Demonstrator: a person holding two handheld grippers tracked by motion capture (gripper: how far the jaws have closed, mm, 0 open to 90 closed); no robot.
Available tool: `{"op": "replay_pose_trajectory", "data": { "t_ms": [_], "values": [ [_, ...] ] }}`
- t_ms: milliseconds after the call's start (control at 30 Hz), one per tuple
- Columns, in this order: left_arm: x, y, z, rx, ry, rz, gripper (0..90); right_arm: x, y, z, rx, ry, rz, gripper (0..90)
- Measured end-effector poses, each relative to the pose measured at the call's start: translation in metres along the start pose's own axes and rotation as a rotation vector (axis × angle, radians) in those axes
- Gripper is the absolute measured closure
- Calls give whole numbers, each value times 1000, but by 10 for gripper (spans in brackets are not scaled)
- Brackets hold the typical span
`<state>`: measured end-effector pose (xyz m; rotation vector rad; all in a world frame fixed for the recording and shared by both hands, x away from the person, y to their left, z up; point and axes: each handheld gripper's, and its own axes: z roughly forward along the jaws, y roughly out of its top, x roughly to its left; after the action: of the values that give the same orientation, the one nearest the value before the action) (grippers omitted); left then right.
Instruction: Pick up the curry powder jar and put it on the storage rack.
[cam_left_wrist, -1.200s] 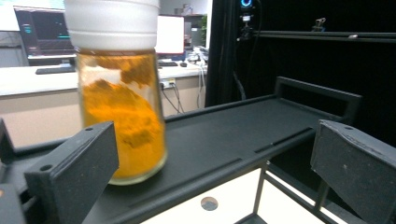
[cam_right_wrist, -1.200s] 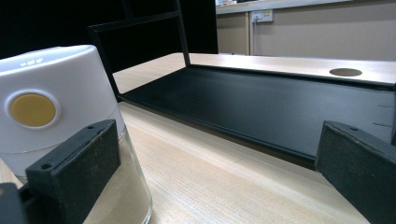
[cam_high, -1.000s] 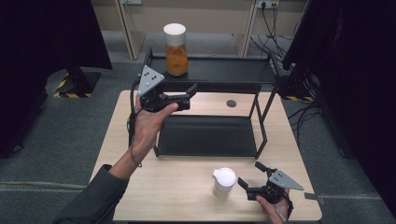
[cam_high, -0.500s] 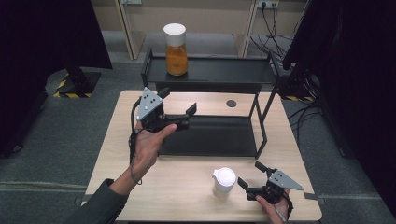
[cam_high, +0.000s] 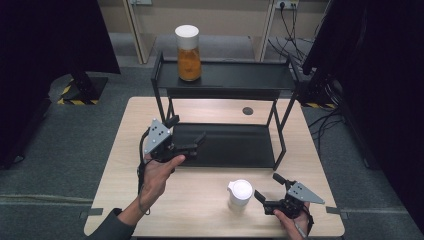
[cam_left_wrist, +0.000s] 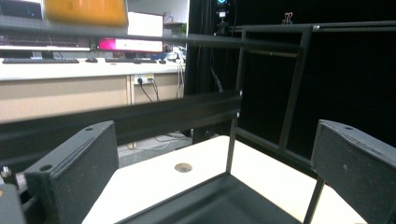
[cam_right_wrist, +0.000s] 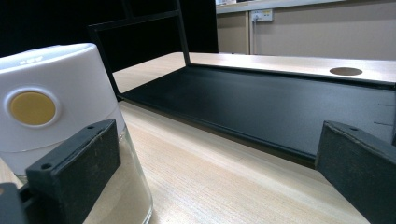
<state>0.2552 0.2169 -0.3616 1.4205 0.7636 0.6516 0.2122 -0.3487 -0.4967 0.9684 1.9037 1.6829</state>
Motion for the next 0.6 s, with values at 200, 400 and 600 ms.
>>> {"op": "replay_pose_trajectory", "data": {
  "t_ms": [200,400,600],
  "values": [
    [0,-22,-3,2,-14,-7,0,0,0,0,1,1,-1,4],
    [-1,-40,-8,17,-37,-12,0,0,0,0,0,1,0,4],
    [-2,-58,-16,29,-49,-19,0,0,0,0,0,1,-2,4]
  ]
}}
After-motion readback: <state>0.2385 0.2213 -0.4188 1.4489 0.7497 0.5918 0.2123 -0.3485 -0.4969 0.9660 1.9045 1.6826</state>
